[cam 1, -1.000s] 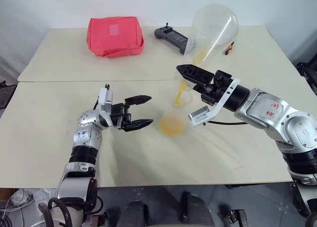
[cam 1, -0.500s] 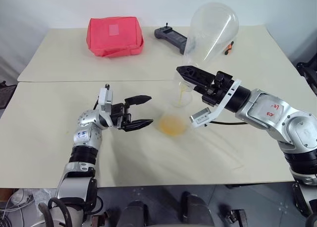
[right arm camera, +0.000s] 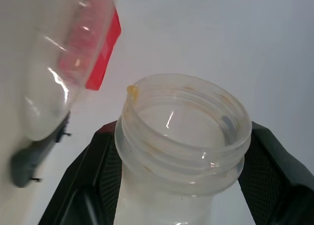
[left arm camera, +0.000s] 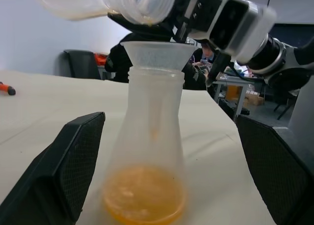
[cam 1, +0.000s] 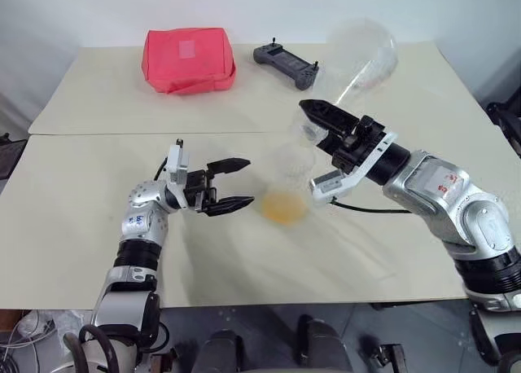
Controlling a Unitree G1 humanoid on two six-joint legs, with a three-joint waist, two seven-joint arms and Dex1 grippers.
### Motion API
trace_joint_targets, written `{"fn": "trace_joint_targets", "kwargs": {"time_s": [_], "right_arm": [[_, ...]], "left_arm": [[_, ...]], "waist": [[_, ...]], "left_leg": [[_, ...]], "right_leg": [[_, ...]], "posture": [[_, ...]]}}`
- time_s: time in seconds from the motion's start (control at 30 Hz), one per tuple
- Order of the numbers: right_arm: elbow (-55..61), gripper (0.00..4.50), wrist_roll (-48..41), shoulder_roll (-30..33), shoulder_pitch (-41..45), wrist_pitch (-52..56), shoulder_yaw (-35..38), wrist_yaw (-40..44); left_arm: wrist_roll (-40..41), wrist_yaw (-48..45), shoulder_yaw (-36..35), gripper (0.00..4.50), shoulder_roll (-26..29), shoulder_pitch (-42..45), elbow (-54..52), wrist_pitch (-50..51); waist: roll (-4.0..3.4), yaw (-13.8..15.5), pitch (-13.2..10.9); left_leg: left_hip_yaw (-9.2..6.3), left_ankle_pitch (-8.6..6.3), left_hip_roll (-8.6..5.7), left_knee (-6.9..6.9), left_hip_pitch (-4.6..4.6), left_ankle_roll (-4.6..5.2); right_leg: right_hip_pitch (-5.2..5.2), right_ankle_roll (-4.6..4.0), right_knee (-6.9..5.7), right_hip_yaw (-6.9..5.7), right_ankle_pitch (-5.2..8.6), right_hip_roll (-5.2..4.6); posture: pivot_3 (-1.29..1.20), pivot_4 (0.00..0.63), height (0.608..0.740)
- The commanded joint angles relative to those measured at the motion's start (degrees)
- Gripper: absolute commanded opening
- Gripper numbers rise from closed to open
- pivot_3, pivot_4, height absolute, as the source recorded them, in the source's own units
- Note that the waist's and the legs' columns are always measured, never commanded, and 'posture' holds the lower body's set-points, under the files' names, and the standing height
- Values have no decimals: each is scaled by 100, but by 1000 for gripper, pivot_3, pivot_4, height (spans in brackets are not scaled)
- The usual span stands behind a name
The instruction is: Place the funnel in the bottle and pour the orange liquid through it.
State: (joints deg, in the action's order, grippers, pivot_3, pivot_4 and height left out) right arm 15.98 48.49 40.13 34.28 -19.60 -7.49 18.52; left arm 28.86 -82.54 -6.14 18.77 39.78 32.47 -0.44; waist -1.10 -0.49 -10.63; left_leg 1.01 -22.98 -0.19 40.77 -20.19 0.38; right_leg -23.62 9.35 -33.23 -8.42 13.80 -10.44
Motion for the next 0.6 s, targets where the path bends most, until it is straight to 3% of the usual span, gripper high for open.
{"fn": "trace_joint_targets", "kwargs": {"time_s": [0.03,0.3,0.43,0.6], "right_arm": [[548,2791,-1125,-478,-138,1215,702,584],[1039,2791,-3086,-1898,-61,5020,2124,1235],[860,2791,-3770,-2143,-237,5783,2837,974],[541,2791,-4400,-2139,-426,5789,3190,725]], "left_arm": [[-48,101,7,4500,80,100,-119,83],[-126,365,1,4500,219,161,-141,328],[-232,722,3,4500,302,193,-164,476],[-328,1101,-8,4500,324,277,-166,554]], "waist": [[0,3,0],[0,25,1],[0,34,1],[0,12,1]], "left_leg": [[-1,0,0,2,0,0],[-8,0,1,30,0,0],[-8,0,1,29,1,0],[-4,0,-1,25,3,0]], "right_leg": [[0,0,-2,0,0,0],[1,-9,-33,4,-4,0],[0,-10,-34,6,-5,0],[-2,-10,-33,10,-5,0]], "posture": [[0,150,740],[0,150,740],[0,150,740],[0,150,740]]}}
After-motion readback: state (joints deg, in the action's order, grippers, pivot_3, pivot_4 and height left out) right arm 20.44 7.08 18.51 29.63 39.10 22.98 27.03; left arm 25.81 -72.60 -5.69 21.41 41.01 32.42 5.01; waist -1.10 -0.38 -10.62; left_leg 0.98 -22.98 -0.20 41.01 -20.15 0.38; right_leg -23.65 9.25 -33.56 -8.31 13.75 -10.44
